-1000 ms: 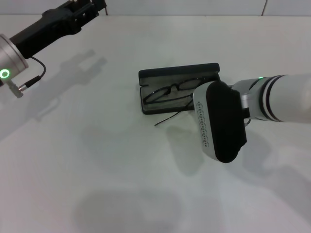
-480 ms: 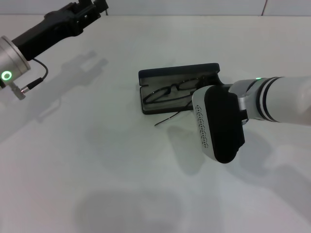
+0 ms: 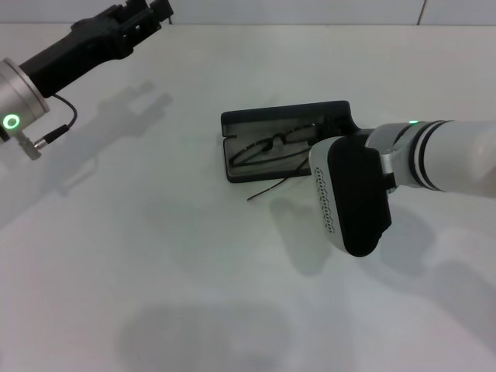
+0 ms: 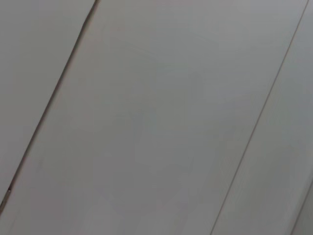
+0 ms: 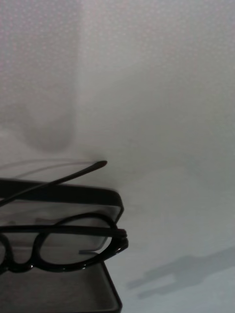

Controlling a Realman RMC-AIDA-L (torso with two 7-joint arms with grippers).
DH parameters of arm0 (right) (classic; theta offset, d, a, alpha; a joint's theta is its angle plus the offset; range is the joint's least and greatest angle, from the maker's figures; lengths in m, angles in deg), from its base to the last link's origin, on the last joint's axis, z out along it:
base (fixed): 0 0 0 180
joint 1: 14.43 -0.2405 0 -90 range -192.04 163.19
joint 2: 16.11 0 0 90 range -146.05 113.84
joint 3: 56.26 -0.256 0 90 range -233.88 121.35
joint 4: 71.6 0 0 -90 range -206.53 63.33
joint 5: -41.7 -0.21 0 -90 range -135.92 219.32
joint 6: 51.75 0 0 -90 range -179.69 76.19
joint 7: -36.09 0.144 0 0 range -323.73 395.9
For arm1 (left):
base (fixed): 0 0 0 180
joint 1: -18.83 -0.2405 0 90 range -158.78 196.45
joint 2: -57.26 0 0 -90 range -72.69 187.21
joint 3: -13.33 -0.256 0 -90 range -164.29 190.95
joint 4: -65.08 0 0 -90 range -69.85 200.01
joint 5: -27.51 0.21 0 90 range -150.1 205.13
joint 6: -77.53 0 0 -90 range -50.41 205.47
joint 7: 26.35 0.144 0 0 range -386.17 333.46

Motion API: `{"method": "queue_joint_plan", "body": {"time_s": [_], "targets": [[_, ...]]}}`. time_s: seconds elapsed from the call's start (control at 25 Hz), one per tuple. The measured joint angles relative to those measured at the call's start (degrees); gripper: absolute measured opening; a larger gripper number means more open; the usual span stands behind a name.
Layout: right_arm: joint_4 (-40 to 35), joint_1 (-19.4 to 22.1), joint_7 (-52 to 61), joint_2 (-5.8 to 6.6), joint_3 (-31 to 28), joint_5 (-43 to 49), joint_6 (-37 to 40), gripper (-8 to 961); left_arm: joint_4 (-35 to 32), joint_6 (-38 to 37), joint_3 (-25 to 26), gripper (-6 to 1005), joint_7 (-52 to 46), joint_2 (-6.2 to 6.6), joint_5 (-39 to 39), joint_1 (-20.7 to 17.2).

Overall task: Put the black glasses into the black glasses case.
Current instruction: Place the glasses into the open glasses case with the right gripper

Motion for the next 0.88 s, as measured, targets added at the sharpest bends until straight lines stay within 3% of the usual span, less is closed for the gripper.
{"method": "queue_joint_plan", "body": {"time_s": [0.88], "targets": [[3.67, -2.21, 0.44, 0.00, 2.15, 0.22, -3.85, 181, 0.00, 0.05, 0.00, 606, 0.00, 0.03, -0.09, 1.41]]}}
